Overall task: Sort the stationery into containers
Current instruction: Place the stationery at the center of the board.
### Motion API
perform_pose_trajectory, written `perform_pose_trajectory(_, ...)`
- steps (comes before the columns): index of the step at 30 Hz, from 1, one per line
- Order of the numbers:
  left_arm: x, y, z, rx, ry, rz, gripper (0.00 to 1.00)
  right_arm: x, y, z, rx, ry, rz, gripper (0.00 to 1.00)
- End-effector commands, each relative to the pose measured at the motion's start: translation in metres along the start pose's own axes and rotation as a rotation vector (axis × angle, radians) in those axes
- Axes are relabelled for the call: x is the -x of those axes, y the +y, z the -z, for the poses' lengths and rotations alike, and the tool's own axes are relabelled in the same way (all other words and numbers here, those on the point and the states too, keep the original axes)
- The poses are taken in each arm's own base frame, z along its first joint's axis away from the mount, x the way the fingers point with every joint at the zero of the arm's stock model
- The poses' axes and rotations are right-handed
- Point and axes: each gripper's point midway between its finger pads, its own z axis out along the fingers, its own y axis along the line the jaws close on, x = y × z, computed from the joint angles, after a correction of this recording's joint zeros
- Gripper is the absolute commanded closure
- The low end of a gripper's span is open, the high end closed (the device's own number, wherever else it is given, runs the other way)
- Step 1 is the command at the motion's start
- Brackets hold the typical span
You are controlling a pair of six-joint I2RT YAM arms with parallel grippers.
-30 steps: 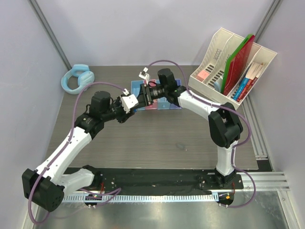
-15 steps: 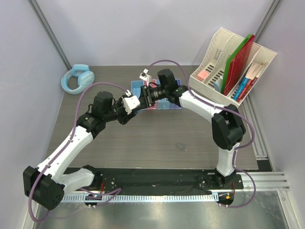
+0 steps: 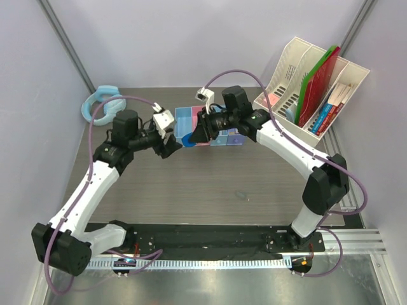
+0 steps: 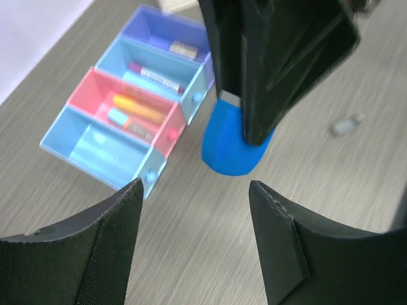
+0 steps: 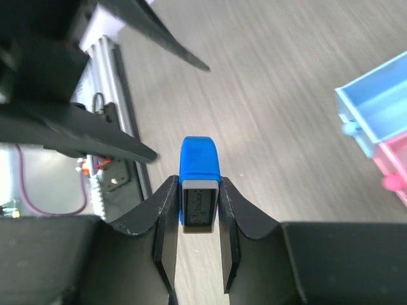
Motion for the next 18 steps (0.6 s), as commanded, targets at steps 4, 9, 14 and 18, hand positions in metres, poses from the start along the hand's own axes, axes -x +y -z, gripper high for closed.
perform_pose_trajectory(4, 0.077, -0.030, 0.017, -0.367, -0.227, 0.176, 0.33, 0.037, 0.010, 0.040, -0.129, -0.082, 0.249, 0.95)
perform_pose_trajectory(9, 0.096, -0.044, 0.016, -0.587, -0.251, 0.262, 0.37, 0.060, 0.023, 0.063, -0.172, -0.138, 0.350, 0.95)
perform_pose_trajectory(14, 0.099, -0.049, 0.018, -0.660, -0.264, 0.265, 0.38, 0.076, 0.042, 0.083, -0.178, -0.176, 0.425, 0.95)
perform_pose_trajectory(18, 0.113, -0.041, 0.030, -0.646, -0.305, 0.238, 0.39, 0.074, 0.054, 0.101, -0.192, -0.189, 0.482, 0.96)
